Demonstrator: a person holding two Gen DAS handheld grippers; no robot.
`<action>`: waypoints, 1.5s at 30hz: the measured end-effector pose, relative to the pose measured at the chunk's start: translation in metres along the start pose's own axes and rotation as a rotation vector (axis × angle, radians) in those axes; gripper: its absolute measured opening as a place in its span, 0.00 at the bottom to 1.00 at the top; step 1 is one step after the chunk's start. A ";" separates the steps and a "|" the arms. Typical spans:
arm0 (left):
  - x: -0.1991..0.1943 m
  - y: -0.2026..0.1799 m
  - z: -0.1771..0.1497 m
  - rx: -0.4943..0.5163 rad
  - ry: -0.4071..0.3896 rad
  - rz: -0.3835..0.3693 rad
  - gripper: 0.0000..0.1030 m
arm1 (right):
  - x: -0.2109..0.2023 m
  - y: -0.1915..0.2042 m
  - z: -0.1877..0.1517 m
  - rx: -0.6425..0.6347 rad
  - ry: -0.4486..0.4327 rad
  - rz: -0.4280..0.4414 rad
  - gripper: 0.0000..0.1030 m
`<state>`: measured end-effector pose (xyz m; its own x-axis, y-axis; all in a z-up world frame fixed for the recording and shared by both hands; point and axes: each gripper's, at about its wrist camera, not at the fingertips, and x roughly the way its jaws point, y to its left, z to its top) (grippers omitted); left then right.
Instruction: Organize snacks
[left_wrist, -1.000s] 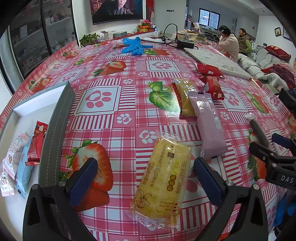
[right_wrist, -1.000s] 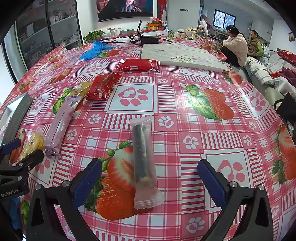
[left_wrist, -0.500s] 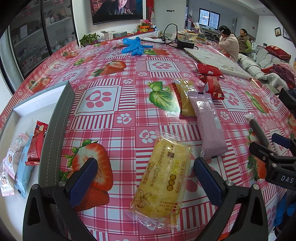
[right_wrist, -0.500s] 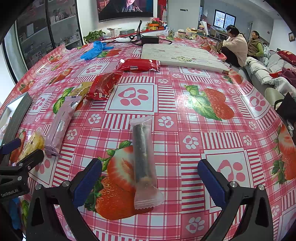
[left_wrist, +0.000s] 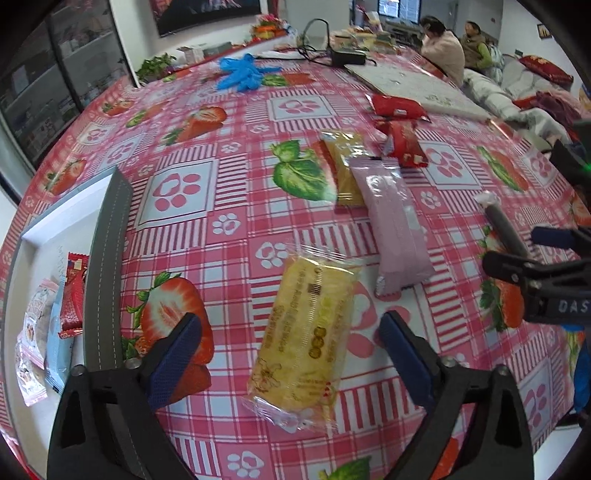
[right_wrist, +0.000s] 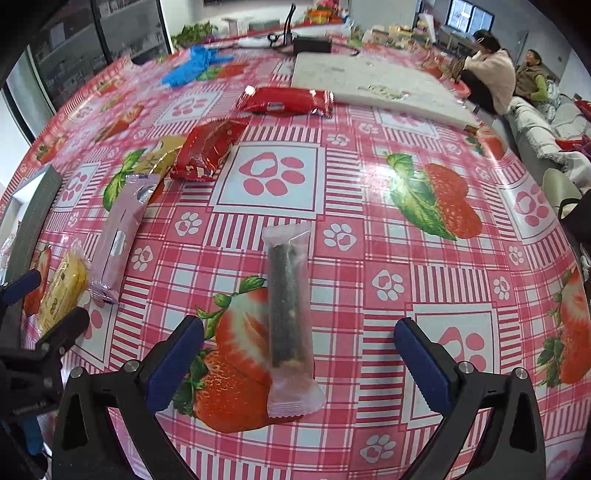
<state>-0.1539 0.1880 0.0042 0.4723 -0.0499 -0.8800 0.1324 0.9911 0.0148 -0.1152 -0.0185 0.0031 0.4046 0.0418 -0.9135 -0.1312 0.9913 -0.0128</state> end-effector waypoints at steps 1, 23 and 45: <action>-0.001 -0.001 0.001 0.000 0.016 -0.025 0.79 | 0.001 0.001 0.004 -0.008 0.022 0.002 1.00; -0.078 0.013 -0.009 0.009 -0.067 -0.087 0.38 | -0.046 0.014 -0.010 0.034 0.018 0.226 0.19; -0.099 0.177 -0.029 -0.250 -0.133 0.131 0.39 | -0.084 0.217 0.047 -0.246 -0.007 0.450 0.19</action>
<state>-0.2029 0.3719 0.0801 0.5834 0.0808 -0.8081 -0.1475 0.9890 -0.0075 -0.1346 0.1994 0.0960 0.2644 0.4595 -0.8479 -0.5026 0.8160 0.2855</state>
